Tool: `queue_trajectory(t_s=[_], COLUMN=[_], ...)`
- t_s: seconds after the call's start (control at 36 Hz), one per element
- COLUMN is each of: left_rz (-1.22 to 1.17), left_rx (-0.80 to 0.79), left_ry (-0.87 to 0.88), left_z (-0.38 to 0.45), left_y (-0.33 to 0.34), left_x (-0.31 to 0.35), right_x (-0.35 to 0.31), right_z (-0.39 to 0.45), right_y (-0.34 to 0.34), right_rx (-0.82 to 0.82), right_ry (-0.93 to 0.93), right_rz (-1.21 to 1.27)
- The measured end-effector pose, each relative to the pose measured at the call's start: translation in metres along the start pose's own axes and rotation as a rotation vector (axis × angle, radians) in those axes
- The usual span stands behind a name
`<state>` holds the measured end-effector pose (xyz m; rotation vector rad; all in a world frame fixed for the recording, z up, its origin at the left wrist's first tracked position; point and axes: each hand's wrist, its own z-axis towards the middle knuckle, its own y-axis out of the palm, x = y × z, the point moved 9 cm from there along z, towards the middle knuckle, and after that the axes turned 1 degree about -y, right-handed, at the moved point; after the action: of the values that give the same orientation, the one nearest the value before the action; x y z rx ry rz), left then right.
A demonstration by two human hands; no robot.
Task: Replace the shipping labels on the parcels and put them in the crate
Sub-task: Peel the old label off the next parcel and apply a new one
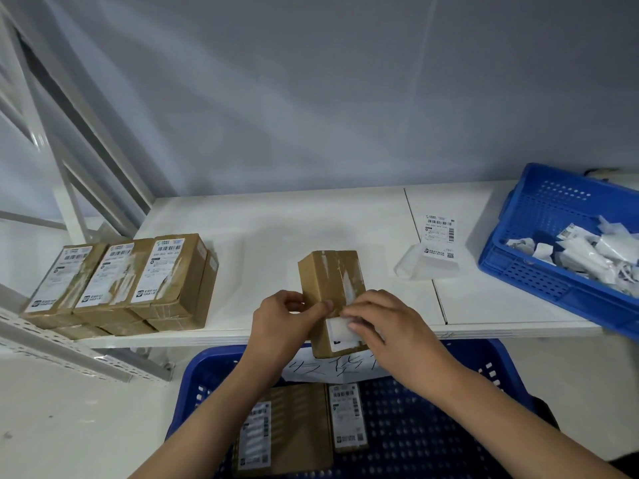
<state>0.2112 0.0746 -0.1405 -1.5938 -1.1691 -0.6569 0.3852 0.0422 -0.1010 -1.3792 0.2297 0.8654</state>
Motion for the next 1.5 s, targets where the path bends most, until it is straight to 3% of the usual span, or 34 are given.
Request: queue_trajectory(t_s=[0.61,1.5], left_rz=[0.002,-0.131], left_rx=[-0.009,-0.051], left_ry=[-0.008,-0.081], left_z=[-0.003,0.004], left_y=[0.0,-0.002], left_x=[0.002,-0.001], right_x=[-0.006,-0.02], right_z=[0.003,0.002], right_y=[-0.004,-0.006], right_rx=[0.039,-0.043], right_ry=[-0.015,0.019], right_rz=[0.027,-0.063])
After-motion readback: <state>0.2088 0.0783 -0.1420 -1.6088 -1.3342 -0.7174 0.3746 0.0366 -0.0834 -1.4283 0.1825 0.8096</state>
